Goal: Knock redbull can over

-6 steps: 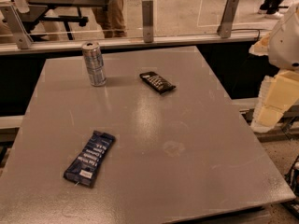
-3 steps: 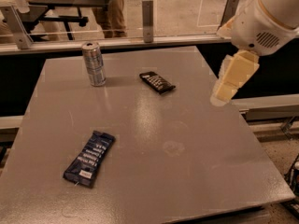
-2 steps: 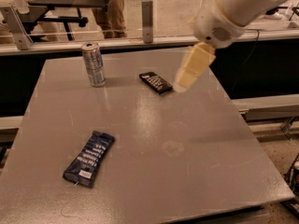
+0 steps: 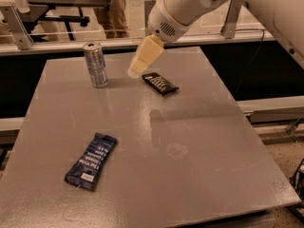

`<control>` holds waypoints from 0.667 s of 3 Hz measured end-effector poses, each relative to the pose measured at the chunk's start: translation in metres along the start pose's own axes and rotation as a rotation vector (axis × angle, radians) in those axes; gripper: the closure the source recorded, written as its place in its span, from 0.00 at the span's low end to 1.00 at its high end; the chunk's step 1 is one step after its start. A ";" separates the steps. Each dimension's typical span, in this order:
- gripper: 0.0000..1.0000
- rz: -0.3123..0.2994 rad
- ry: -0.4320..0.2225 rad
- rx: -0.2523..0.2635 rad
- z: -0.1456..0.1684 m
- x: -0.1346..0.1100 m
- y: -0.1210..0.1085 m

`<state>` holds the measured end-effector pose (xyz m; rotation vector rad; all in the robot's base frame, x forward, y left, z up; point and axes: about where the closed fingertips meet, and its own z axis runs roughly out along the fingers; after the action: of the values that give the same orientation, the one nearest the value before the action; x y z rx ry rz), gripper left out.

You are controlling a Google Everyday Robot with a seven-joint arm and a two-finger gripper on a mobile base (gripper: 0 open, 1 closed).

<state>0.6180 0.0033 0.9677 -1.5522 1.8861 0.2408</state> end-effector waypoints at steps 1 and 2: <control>0.00 0.058 -0.036 -0.032 0.040 -0.020 -0.008; 0.00 0.095 -0.058 -0.057 0.077 -0.042 -0.013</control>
Offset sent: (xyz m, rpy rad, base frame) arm 0.0716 0.1171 -0.0421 0.1366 0.1124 -0.0315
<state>0.6619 0.0740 0.9383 -1.4787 1.9246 0.3806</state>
